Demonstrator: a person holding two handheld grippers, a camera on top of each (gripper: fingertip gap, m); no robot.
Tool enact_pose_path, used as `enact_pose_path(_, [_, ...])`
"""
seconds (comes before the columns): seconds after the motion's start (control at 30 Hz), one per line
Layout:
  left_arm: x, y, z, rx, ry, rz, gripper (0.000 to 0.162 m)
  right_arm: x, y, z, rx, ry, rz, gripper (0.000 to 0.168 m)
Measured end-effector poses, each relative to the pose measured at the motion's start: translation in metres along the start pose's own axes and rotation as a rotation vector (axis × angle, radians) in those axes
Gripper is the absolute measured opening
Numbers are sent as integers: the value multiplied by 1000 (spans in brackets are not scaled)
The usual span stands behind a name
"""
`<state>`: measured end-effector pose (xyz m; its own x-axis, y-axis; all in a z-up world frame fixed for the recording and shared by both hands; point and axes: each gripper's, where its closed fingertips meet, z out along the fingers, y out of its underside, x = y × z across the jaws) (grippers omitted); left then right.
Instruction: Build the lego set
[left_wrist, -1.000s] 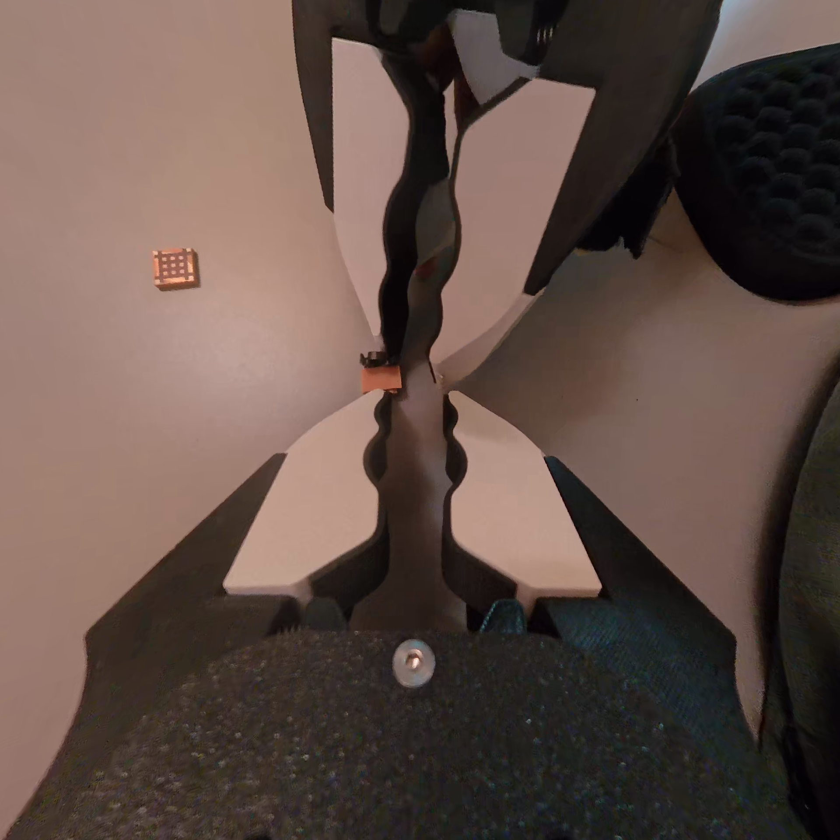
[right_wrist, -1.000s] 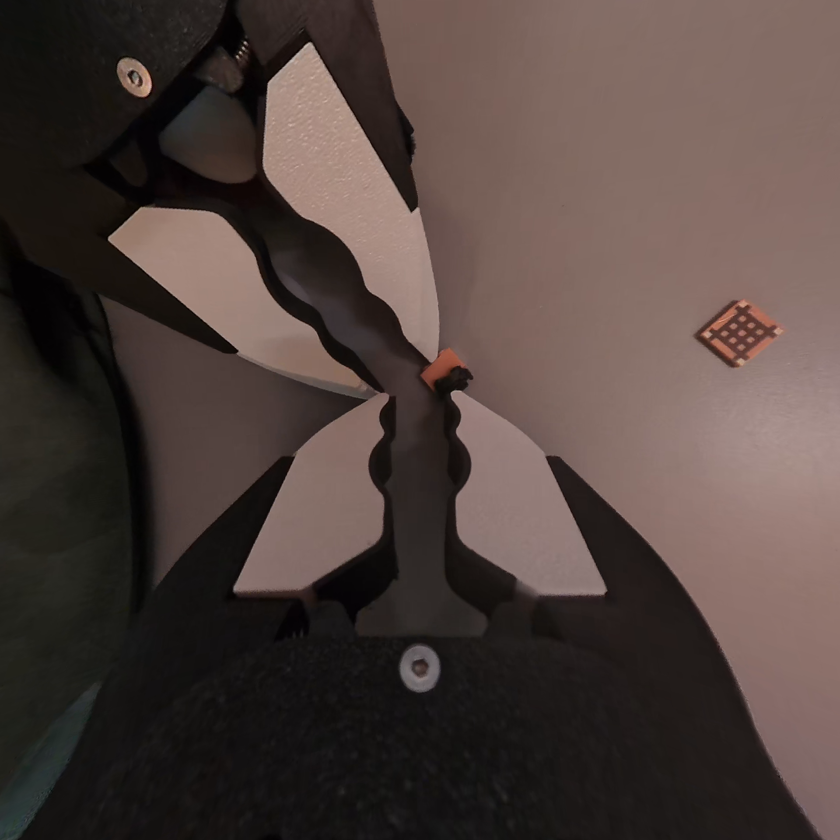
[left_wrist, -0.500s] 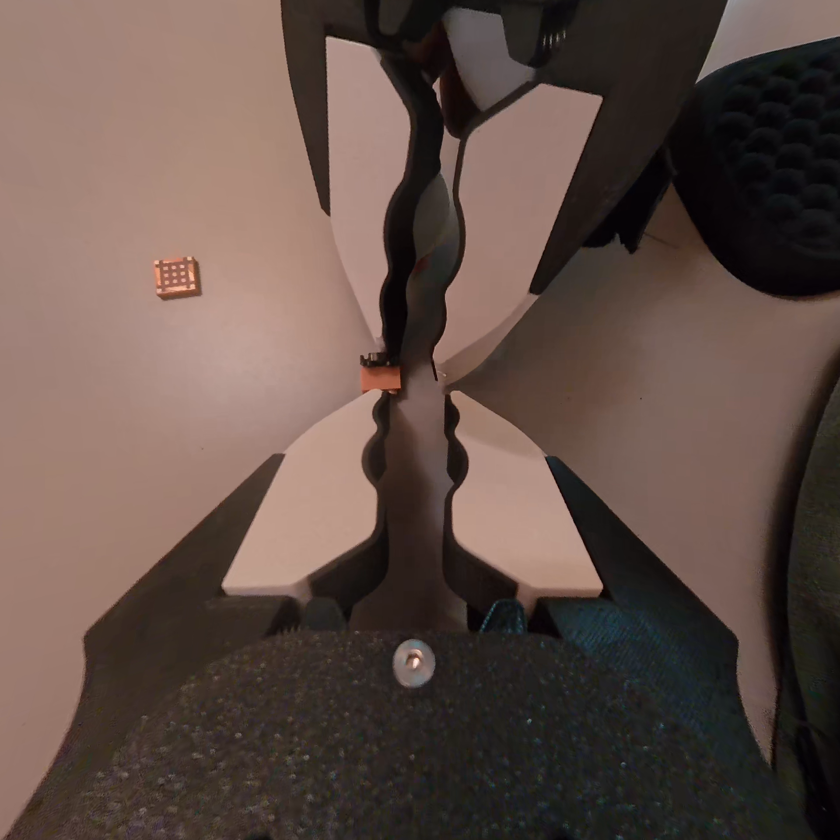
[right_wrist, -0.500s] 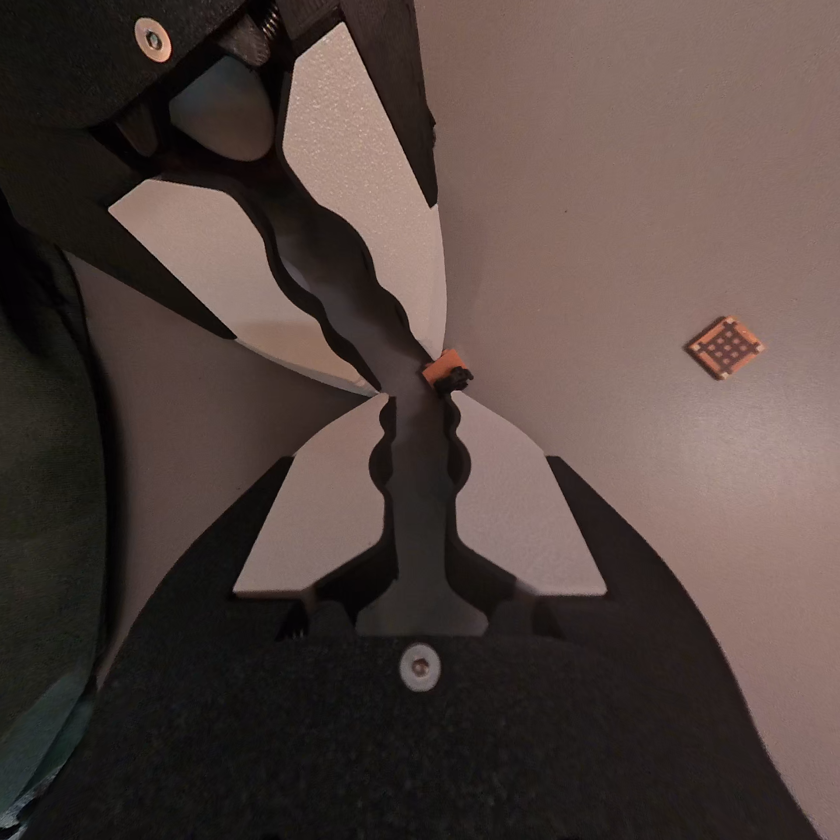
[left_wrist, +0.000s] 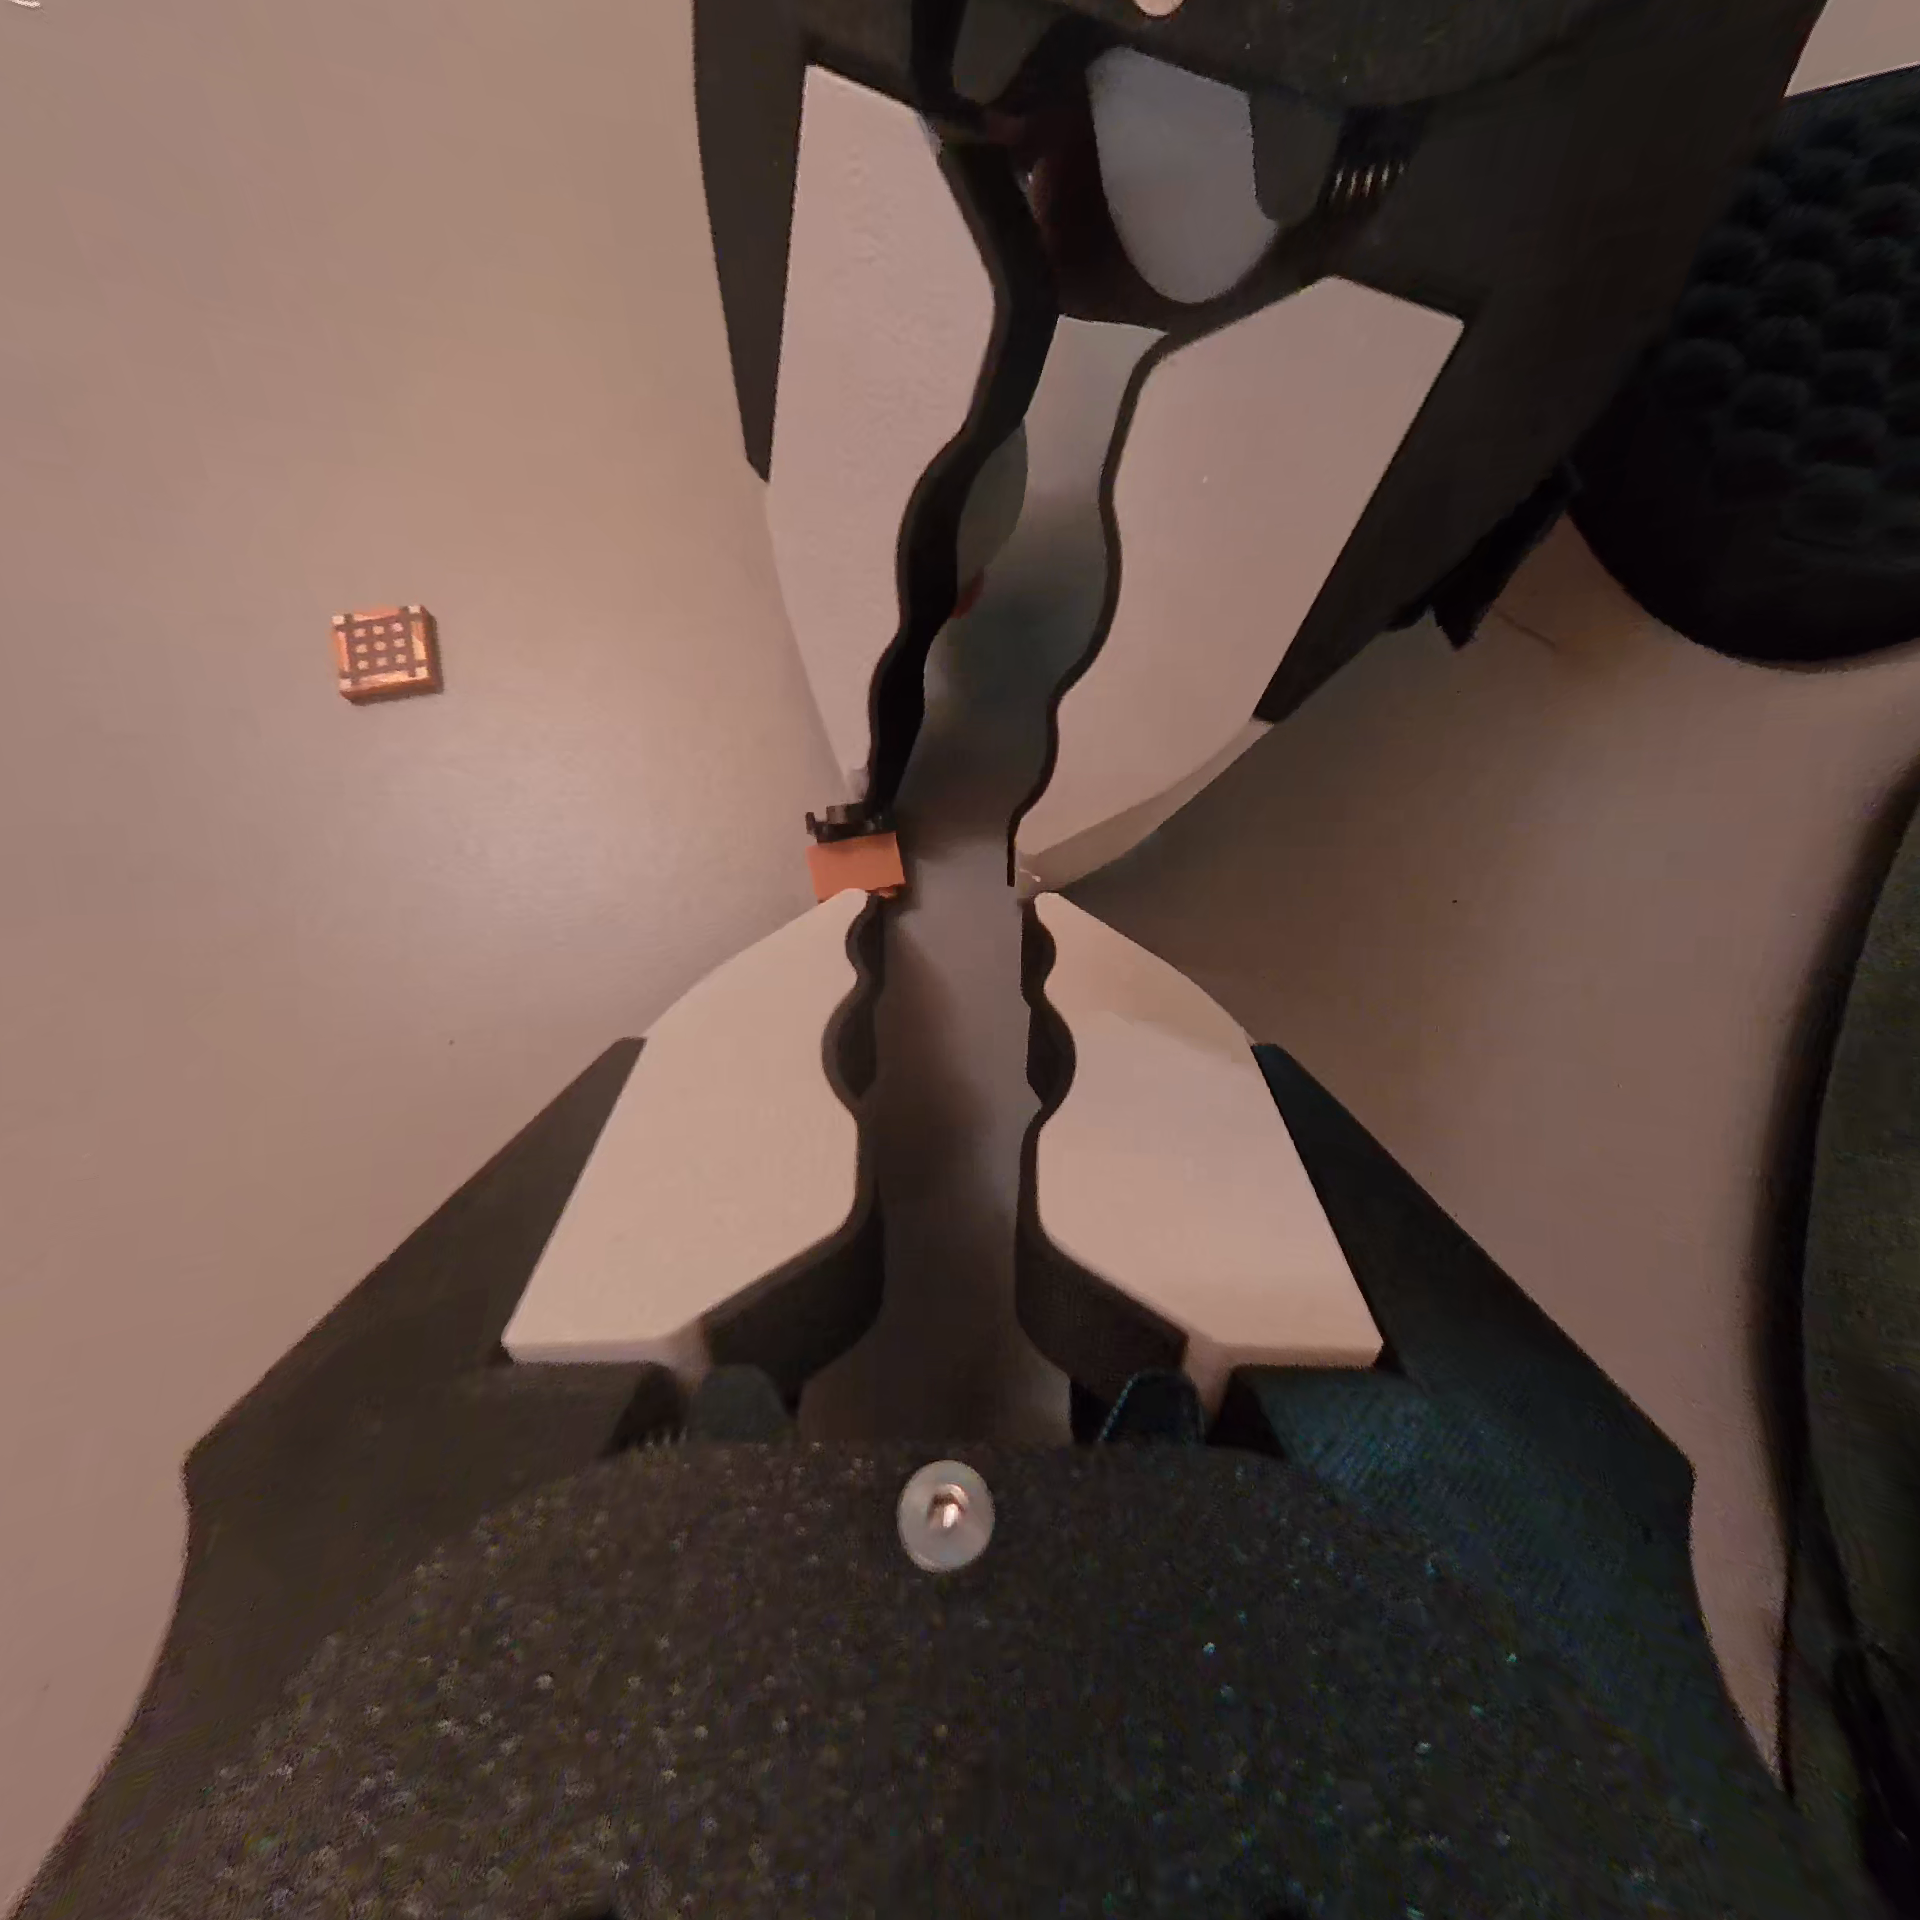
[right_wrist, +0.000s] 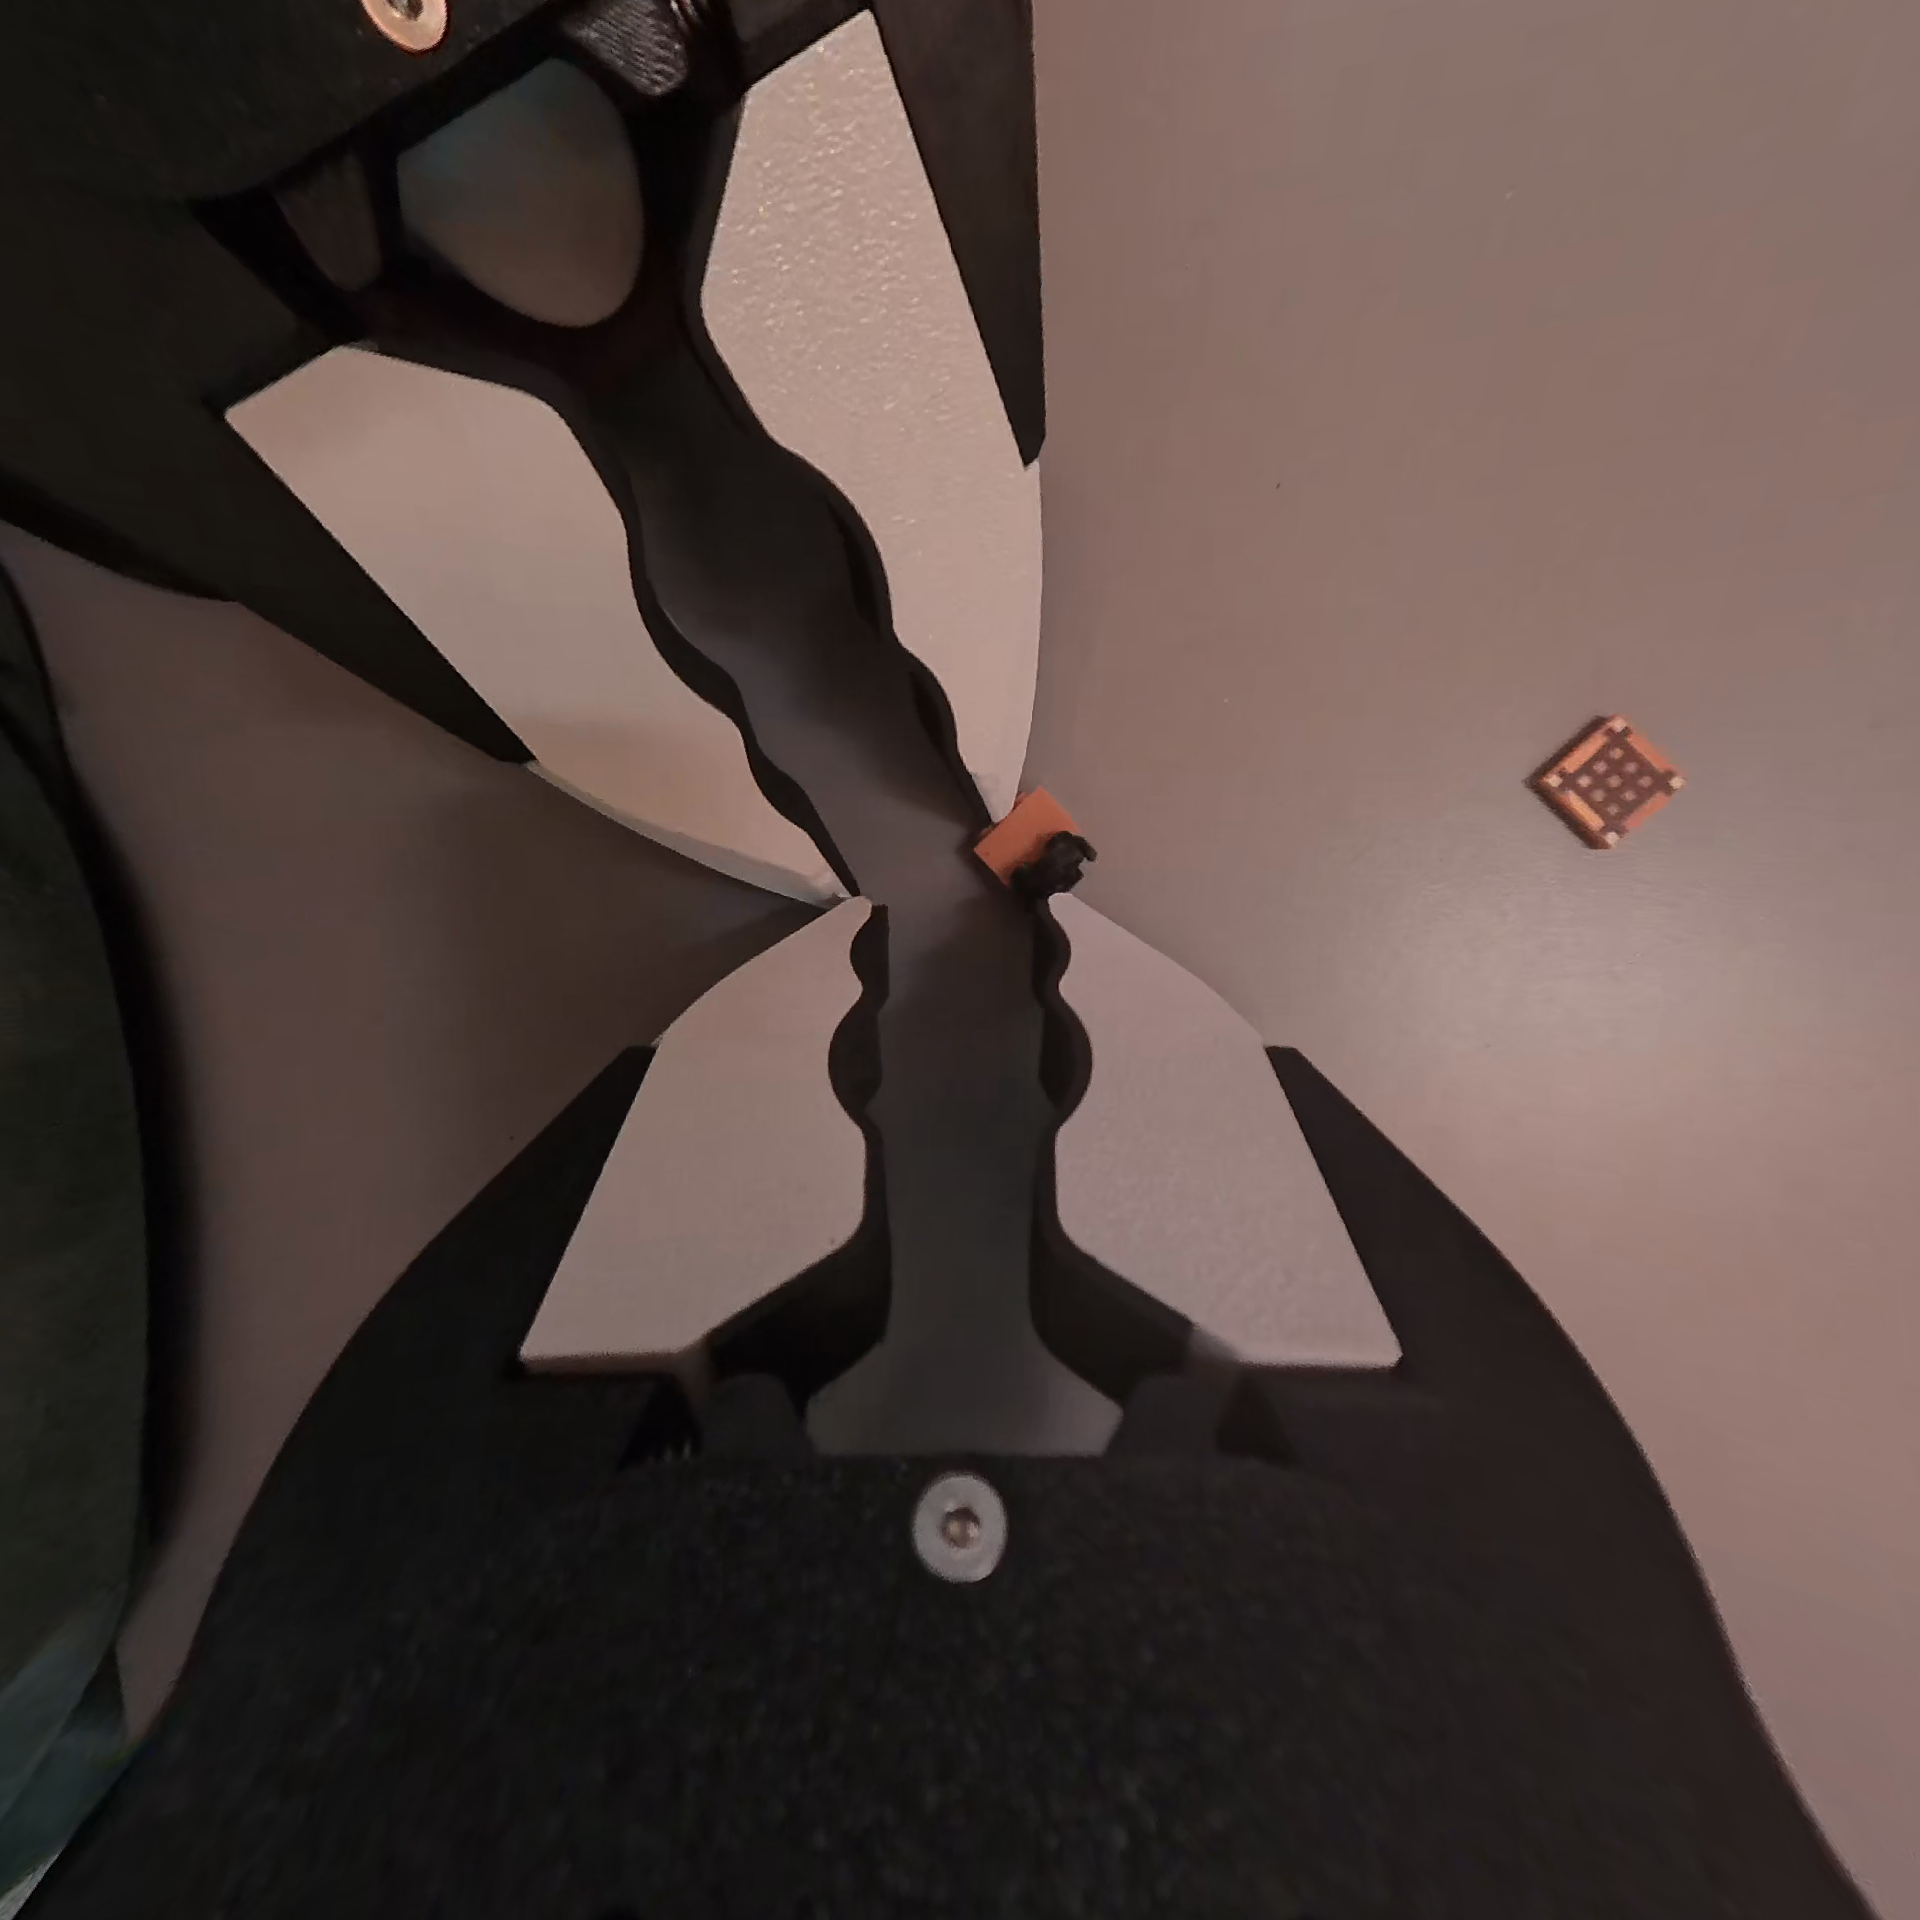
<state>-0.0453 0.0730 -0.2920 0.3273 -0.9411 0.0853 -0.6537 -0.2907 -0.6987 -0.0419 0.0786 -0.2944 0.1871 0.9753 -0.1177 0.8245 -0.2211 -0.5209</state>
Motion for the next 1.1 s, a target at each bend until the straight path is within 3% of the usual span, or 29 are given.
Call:
enact_pose_path(0.57, [1,0,0,5,3,10,26,4,-2,-3,40,29,50,32])
enact_pose_path(1.1, [0,0,-11,34,36,-10,30,9,-5,0,182,296,295,35])
